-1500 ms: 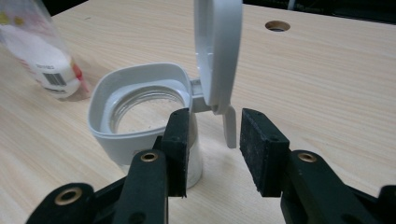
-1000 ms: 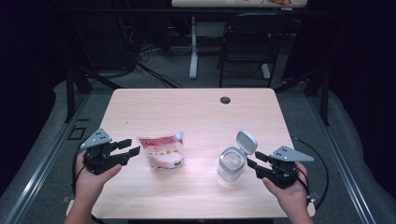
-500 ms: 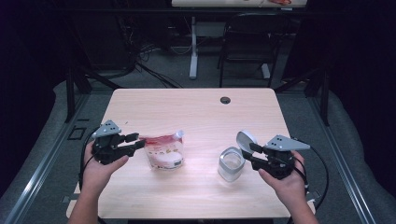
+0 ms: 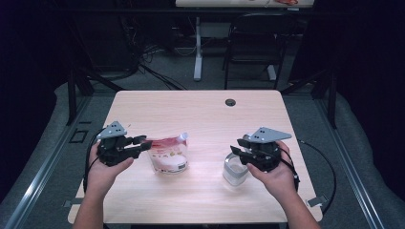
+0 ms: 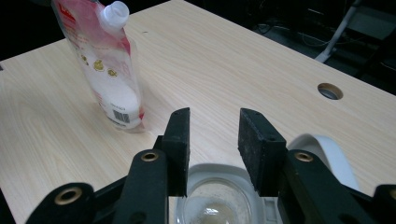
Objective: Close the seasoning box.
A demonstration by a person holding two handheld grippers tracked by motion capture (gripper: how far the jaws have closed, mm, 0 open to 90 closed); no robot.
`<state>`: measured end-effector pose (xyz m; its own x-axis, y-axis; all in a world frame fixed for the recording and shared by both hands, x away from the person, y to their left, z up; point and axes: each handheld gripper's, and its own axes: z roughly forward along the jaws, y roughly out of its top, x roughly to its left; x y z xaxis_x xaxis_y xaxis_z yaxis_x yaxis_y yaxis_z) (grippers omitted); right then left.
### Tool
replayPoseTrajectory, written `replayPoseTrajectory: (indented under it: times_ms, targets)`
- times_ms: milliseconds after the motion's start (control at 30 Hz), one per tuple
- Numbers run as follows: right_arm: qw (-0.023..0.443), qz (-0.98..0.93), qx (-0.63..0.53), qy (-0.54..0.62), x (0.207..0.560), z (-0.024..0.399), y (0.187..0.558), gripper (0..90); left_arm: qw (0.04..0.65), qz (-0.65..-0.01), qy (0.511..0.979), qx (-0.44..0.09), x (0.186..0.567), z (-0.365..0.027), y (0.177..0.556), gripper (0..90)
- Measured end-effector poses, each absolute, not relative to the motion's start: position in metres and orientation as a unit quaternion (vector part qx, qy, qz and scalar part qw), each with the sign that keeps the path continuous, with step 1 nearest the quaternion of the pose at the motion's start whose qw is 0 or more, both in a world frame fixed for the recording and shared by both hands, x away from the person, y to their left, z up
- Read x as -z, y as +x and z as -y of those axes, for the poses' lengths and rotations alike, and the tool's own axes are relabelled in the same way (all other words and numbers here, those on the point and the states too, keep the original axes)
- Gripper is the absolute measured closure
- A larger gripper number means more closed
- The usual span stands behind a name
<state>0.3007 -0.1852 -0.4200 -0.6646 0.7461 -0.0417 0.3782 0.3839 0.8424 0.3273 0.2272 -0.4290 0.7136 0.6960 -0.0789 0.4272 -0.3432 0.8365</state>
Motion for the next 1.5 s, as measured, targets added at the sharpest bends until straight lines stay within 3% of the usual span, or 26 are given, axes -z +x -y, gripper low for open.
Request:
replayPoseTrajectory:
  times_ms: [767, 1500]
  targets:
    - [0.163, -0.824, -0.444, 0.31, 0.43, 0.139, 0.327, 65.8, 0.456, -0.345, 0.808, -0.139, 0.436, -0.229, 0.323, 66.1]
    - [0.134, -0.837, -0.461, 0.264, 0.438, 0.086, 0.348, 58.7, 0.446, -0.352, 0.811, -0.143, 0.438, -0.236, 0.323, 68.1]
